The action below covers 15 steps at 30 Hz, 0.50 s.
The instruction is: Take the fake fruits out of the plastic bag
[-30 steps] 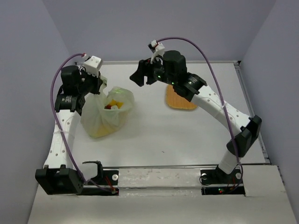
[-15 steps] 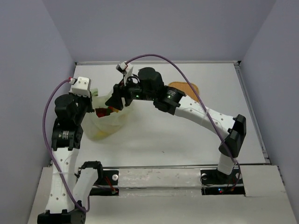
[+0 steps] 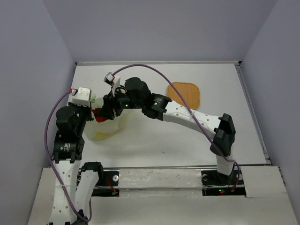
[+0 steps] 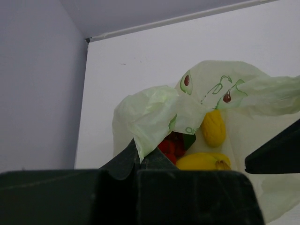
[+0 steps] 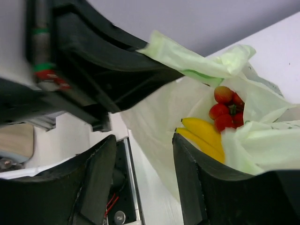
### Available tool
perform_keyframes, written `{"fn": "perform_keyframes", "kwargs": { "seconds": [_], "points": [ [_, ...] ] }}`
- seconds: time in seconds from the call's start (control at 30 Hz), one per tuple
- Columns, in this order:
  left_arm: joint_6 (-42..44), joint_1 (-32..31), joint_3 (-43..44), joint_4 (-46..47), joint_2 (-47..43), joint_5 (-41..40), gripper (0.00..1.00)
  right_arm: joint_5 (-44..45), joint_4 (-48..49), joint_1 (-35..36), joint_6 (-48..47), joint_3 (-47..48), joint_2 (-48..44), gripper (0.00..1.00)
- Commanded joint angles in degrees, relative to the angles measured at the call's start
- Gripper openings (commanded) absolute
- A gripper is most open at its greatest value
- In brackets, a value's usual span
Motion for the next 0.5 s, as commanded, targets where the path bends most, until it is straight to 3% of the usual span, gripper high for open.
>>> {"fn": "perform_keyframes", "kwargs": {
  "seconds": [0.0,0.17,0.27,0.37,0.47],
  "points": [
    [0.5,-0.1,-0.1,2.4,-2.0,-1.4,0.00,1.5,1.0,0.3,2.3,1.7,3.5,0.56],
    [4.6,-0.1,-1.2,2.8,-4.2,-1.2,0.00,5.0,-2.7,-3.9,6.6,7.8,11.0,0.45],
    [8.9,-0.1,-2.0,3.1,-6.0,0.8,0.00,11.1,-6.4,-4.5,4.5,12.1,15.7,0.38],
    [17.1,-0.1,-3.4,2.4,-9.0,7.7,0.00,18.2,-11.9,-5.0,3.6,16.6,21.3,0.37],
    [24.9,-0.1,-5.1,0.9,-13.7,15.0,0.00,28.6,-15.1,-6.2,5.1,15.2,23.0,0.37]
  ]
}}
